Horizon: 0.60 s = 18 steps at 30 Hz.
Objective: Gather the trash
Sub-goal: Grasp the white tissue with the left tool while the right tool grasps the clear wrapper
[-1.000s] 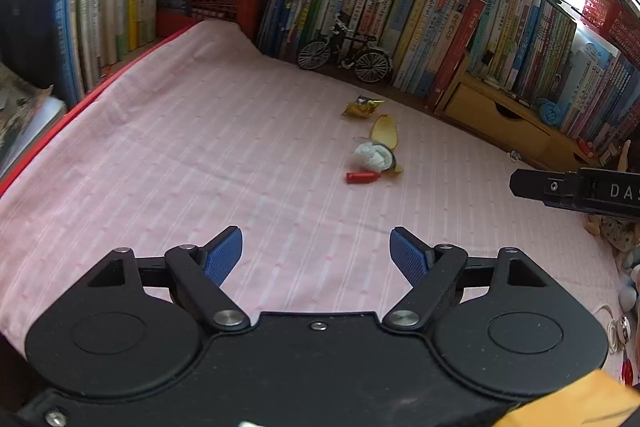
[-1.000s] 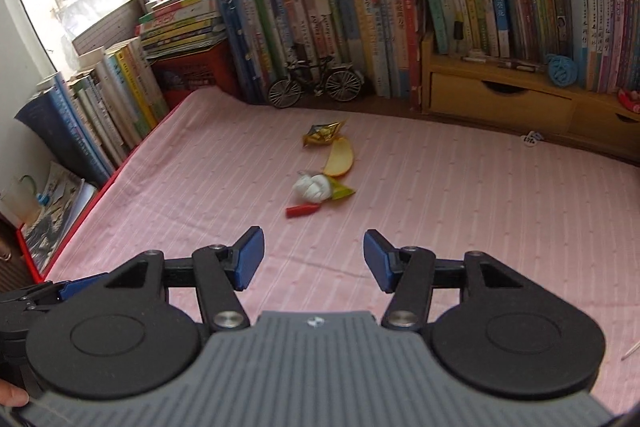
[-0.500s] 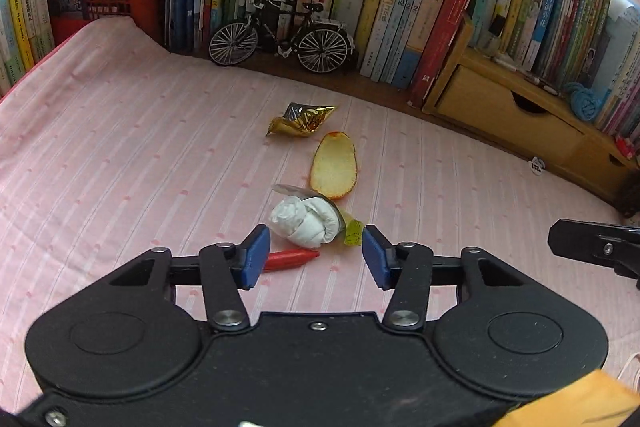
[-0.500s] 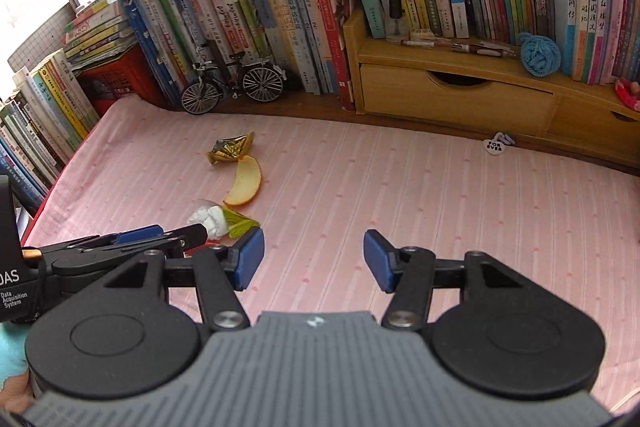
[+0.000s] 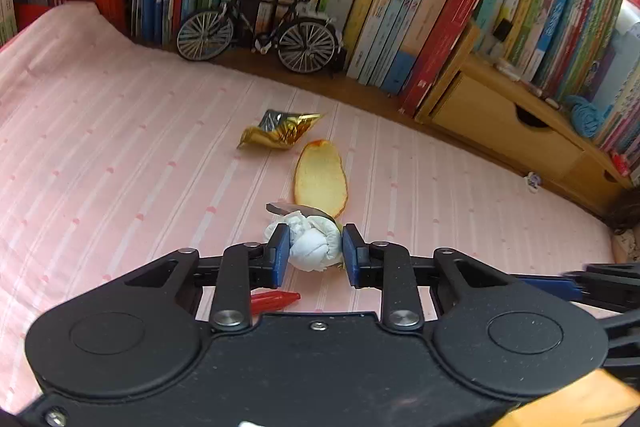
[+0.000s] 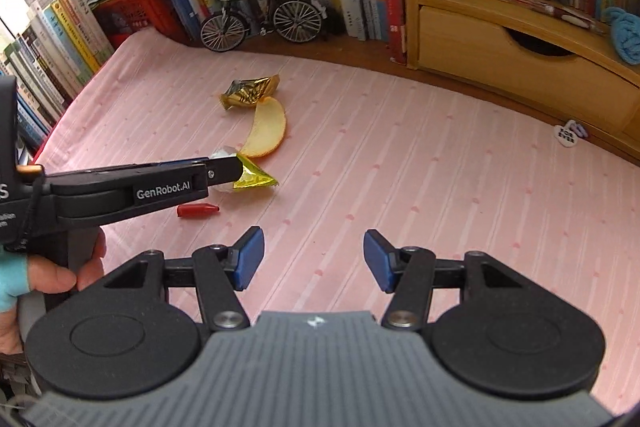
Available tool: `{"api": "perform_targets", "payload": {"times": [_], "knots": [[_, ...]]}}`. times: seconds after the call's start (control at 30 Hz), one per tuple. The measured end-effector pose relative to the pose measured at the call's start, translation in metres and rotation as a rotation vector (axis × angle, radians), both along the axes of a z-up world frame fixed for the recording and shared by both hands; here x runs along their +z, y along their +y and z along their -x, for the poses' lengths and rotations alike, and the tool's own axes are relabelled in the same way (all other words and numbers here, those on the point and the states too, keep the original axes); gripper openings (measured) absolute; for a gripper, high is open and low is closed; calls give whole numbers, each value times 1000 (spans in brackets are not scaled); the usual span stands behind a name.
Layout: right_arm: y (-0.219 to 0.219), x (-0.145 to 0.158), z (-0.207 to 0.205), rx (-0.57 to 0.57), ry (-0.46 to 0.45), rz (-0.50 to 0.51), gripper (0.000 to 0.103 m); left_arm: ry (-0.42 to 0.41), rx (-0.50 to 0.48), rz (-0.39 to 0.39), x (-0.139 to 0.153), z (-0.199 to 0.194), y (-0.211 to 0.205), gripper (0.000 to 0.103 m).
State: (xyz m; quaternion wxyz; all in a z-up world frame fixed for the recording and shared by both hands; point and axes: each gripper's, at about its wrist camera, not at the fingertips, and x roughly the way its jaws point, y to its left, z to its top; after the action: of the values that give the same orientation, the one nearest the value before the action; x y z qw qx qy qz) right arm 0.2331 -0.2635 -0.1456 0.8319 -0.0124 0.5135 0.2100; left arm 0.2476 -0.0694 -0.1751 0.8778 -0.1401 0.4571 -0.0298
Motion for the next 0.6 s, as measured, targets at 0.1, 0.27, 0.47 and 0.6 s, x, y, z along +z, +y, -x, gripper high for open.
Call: {"api": "perform_targets", "payload": {"times": [0.1,0.27,0.47,0.6], "knots": [[18,-7,-10,50,-3,8,69,1,6,19,8,7,10,27],[46,-17,-21,146,-13,3,69,53,39,70,8,17,34,40],[56,-27,-23,159,14,-31,69,82,61,34,-2,22,47,47],[57,-30,-25,142,13,-42,69,87,82,34,-10,14,51,47]]}}
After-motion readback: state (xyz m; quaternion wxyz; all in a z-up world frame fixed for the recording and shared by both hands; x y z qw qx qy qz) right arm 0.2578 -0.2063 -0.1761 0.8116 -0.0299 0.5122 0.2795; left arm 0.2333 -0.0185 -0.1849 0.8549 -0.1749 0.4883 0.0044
